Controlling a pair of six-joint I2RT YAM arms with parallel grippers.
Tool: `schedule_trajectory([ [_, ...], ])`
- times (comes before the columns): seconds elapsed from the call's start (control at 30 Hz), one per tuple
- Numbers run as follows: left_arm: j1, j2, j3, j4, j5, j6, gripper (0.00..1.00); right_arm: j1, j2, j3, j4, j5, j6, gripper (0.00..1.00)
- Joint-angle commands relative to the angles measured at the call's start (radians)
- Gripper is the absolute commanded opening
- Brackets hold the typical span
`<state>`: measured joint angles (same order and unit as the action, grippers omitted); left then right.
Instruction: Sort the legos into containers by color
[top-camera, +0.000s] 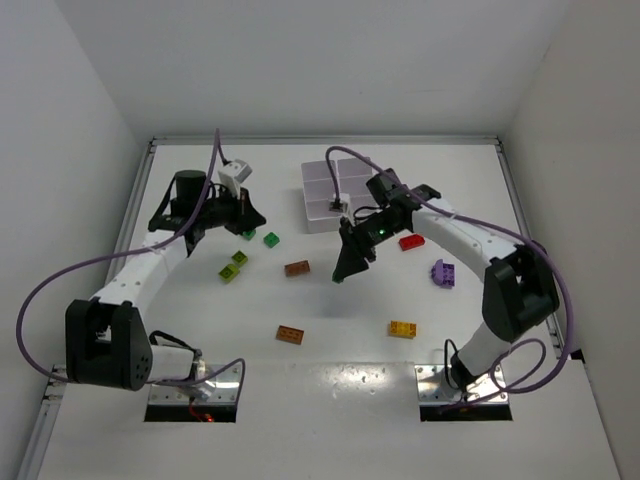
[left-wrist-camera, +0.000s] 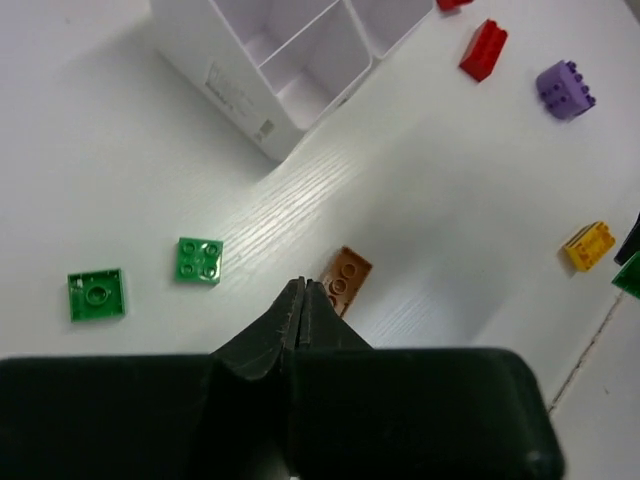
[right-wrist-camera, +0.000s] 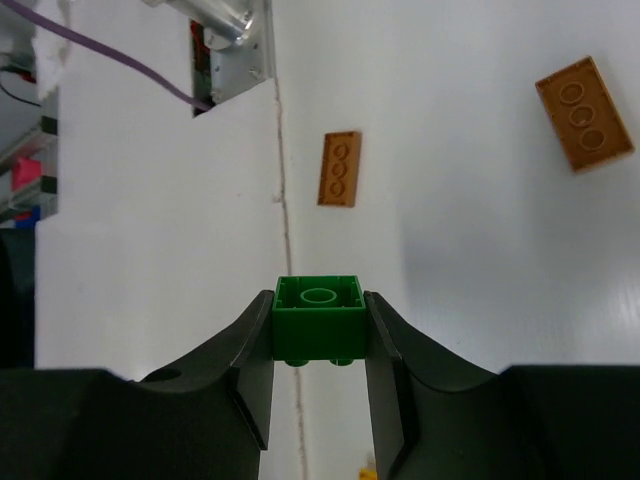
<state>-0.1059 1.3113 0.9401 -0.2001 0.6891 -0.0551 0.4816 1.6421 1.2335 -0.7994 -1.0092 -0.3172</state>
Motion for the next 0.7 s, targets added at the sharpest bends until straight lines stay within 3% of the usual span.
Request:
schedule_trajectory([
  [0.0,-0.005,-0.067,-0.053,-0.018,-0.078,0.006,0.06,0.060,0.047,0.040,0.227,0.087,0.068,0.00],
  [0.07,0.024,-0.098,-0.064,-0.009,-0.129,-0.026,0.13,0.081,0.115,0.086,0.330,0.165,0.193,0.00],
  [0.17,0.080,-0.107,-0.075,0.001,-0.174,-0.092,0.39,0.133,0.268,0.236,0.433,0.268,0.288,0.00],
  [0.2,0.096,-0.107,-0.057,0.001,-0.174,-0.124,0.56,0.143,0.312,0.326,0.433,0.317,0.305,0.00],
  [0.27,0.144,-0.084,-0.037,-0.015,-0.174,-0.146,0.62,0.156,0.395,0.411,0.445,0.365,0.345,0.00],
  [0.33,0.179,-0.069,-0.003,-0.047,-0.163,-0.161,0.83,0.169,0.505,0.513,0.454,0.417,0.363,0.00],
  [0.37,0.189,-0.069,0.006,-0.058,-0.163,-0.173,0.88,0.178,0.539,0.543,0.454,0.429,0.363,0.00],
  [0.5,0.212,-0.034,0.048,-0.114,-0.172,-0.141,0.90,0.187,0.662,0.658,0.454,0.460,0.383,0.00],
  [0.67,0.198,0.040,0.092,-0.189,-0.197,-0.028,0.89,0.187,0.723,0.679,0.467,0.500,0.392,0.00],
])
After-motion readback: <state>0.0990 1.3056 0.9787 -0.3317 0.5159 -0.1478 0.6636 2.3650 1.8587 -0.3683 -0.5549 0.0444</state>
